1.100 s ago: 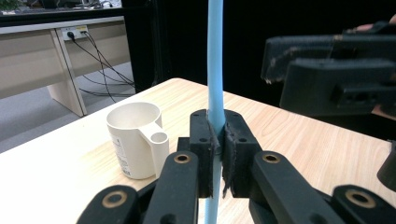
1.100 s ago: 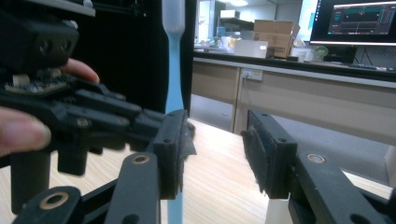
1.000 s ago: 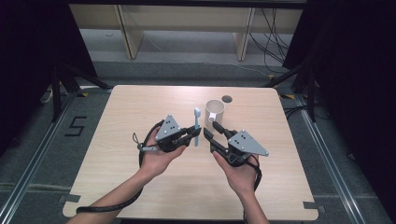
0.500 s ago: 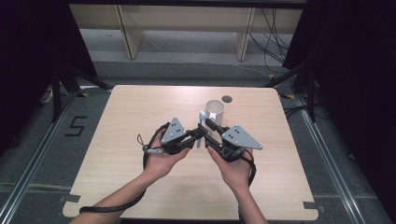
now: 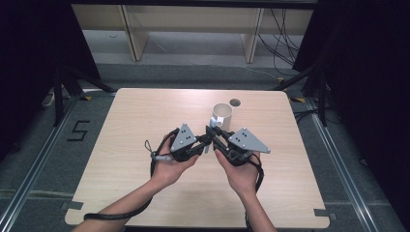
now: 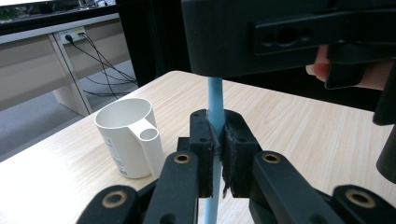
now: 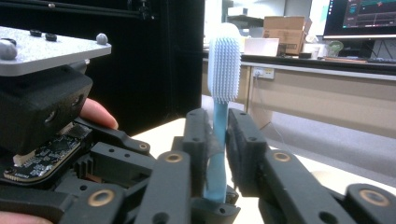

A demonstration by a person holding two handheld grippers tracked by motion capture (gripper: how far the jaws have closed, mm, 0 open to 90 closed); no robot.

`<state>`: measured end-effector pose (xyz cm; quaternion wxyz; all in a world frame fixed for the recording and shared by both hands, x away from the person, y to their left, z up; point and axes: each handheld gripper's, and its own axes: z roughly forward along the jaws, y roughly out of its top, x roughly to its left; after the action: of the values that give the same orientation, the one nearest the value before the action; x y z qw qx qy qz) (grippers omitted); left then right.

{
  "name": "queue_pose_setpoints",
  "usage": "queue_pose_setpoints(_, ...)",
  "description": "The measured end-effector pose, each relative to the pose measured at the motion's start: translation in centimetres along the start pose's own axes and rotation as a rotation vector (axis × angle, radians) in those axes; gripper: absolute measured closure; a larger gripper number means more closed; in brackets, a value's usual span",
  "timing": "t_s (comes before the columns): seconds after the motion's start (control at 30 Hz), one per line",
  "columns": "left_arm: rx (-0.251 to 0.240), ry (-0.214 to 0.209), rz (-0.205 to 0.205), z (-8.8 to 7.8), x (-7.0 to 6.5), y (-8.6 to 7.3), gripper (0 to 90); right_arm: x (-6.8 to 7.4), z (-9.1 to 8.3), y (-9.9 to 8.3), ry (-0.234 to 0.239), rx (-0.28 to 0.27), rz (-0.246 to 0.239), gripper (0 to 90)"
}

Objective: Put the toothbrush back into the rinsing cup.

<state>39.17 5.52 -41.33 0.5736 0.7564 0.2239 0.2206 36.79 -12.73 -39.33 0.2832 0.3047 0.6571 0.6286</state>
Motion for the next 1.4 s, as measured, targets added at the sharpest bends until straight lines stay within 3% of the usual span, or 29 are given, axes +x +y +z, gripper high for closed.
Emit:
queue_pose_setpoints(0.17,-0.012,0.006,0.013,0.0,-0.1,0.0,82.9,-0.2,-0.1,0.0,0.0,-0.008,0.025,84.8)
queue_pose_setpoints(0.23,-0.018,0.007,0.023,0.0,-0.1,0.0,82.7,0.0,-0.2,-0.1,-0.001,-0.003,0.06,85.0)
queue_pose_setpoints(0.3,-0.033,0.012,0.029,0.0,-0.1,-0.1,80.4,-0.2,-0.3,0.0,-0.015,-0.002,0.04,85.1)
queue_pose_setpoints(0.47,-0.058,-0.006,-0.001,-0.3,0.2,-0.4,53.8,-0.5,-0.4,0.3,-0.025,-0.006,0.055,85.2)
queue_pose_setpoints(0.53,-0.059,-0.01,-0.006,-0.5,0.2,-0.5,47.7,-0.9,-0.5,0.5,-0.04,-0.008,0.035,85.2)
queue_pose_setpoints(0.63,-0.052,0.005,0.01,-1.6,0.3,-1.0,41.3,-1.3,-0.5,0.5,-0.058,0.002,0.056,85.2)
queue_pose_setpoints(0.97,0.024,0.063,-0.011,-5.2,3.3,-4.5,37.9,-3.0,-0.8,0.6,-0.104,0.004,0.043,85.1)
queue_pose_setpoints(1.17,0.038,0.125,-0.04,-7.2,5.2,-6.4,37.1,-3.8,-1.2,0.6,-0.131,0.002,0.063,85.1)
queue_pose_setpoints(1.27,0.033,0.158,-0.065,-8.0,5.9,-7.1,36.7,-4.3,-1.3,0.8,-0.142,-0.013,0.026,85.1)
queue_pose_setpoints(1.3,0.03,0.163,-0.065,-8.3,6.2,-7.4,36.7,-4.2,-1.3,0.8,-0.136,-0.007,0.052,85.1)
queue_pose_setpoints(1.33,0.033,0.168,-0.072,-8.6,6.3,-7.6,36.8,-4.4,-1.3,0.9,-0.147,-0.008,0.029,85.1)
queue_pose_setpoints(1.37,0.033,0.17,-0.075,-8.8,6.4,-7.9,36.9,-4.3,-1.3,1.0,-0.151,-0.007,0.06,85.1)
queue_pose_setpoints(1.4,0.034,0.174,-0.077,-9.0,6.5,-8.1,36.8,-4.4,-1.2,1.0,-0.146,-0.007,0.052,85.1)
